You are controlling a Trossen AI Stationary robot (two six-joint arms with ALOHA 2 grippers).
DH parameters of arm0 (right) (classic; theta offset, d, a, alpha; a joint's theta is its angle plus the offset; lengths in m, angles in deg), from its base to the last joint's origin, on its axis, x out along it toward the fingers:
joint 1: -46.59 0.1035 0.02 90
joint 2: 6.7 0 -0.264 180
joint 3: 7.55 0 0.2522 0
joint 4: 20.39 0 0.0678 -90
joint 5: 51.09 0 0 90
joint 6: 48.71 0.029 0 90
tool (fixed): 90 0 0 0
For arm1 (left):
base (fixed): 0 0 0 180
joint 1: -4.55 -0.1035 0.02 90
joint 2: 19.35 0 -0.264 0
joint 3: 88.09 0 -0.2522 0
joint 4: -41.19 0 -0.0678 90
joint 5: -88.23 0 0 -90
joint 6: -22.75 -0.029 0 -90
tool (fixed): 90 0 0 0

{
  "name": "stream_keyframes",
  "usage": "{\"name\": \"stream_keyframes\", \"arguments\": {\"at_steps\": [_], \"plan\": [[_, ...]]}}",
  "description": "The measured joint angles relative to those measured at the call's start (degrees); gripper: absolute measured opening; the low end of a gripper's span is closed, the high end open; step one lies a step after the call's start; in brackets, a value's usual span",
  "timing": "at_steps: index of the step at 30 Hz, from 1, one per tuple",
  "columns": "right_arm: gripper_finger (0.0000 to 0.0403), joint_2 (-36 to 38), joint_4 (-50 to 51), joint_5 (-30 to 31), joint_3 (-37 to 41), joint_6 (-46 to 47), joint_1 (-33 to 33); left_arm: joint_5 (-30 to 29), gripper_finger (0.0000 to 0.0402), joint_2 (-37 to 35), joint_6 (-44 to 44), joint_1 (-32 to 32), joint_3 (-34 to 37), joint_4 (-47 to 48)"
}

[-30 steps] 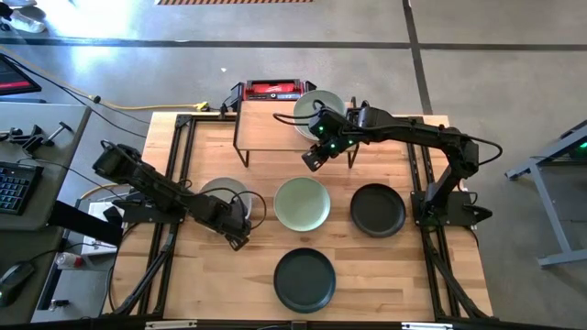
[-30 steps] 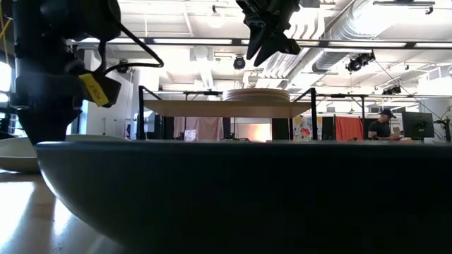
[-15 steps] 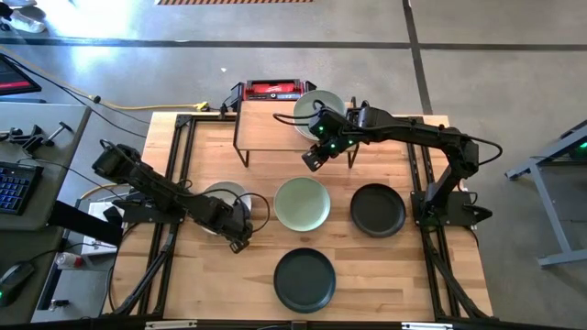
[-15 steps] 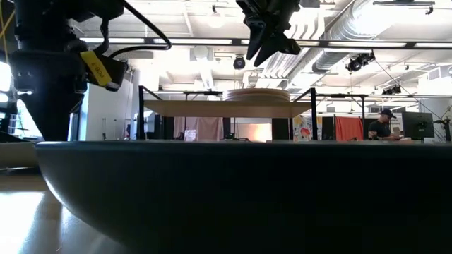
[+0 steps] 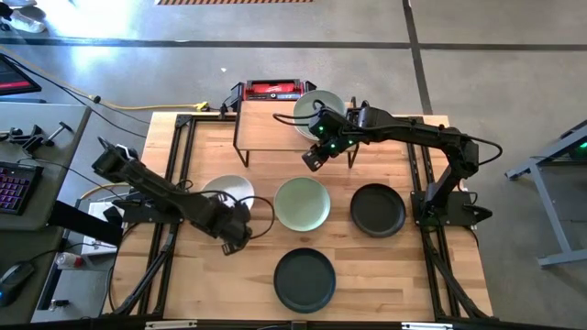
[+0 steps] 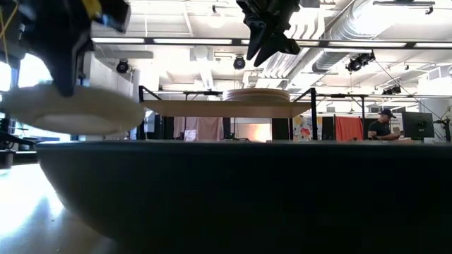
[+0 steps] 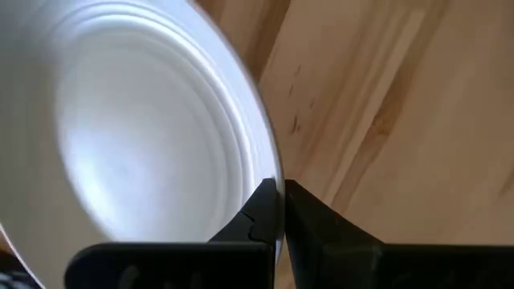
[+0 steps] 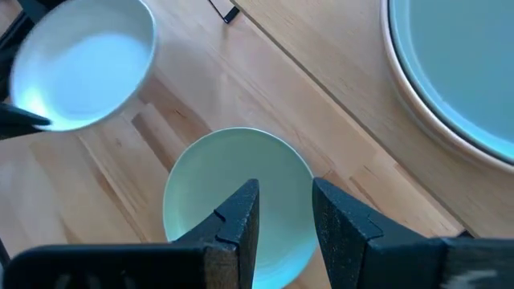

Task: Place and stack plates onto a shelf
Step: Put the white plate on the shelf

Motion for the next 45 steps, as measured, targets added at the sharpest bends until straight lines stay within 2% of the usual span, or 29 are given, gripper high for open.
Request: {"name": "stream_keyframes", "arguments": {"at_steps": [9,13,20,26,36,45], "plan": [[0.0097,0.0,-1.61,2.6,0.0,-2.15,-0.03,-8.7,0.0,-0.02,-8.73,-0.13,-13.07,14.22],[0.0097,0.0,-4.93,2.73,0.0,-4.06,-0.39,-13.81,0.0,-0.04,-15.86,-1.51,-17.06,18.28],[0.0097,0.0,-10.65,2.71,0.0,-4.5,-3.08,-20.34,0.0,-0.05,-32.76,-6.88,-18.51,19.34],[0.0097,0.0,-11.06,2.68,-0.02,-4.72,-6.23,-26.11,0.0,-0.06,-45.13,-13.78,-18.51,18.58],[0.0097,0.0,-11.06,2.4,-0.02,-7.56,-9.55,-25.82,0.0,-0.05,-67.33,-27.43,-18.51,11.01],[0.0097,0.0,-10.93,1.38,-0.01,-8.02,-11.06,-20.37,0.0,1.09,-82.05,-36.38,-18.49,2.26]]}}
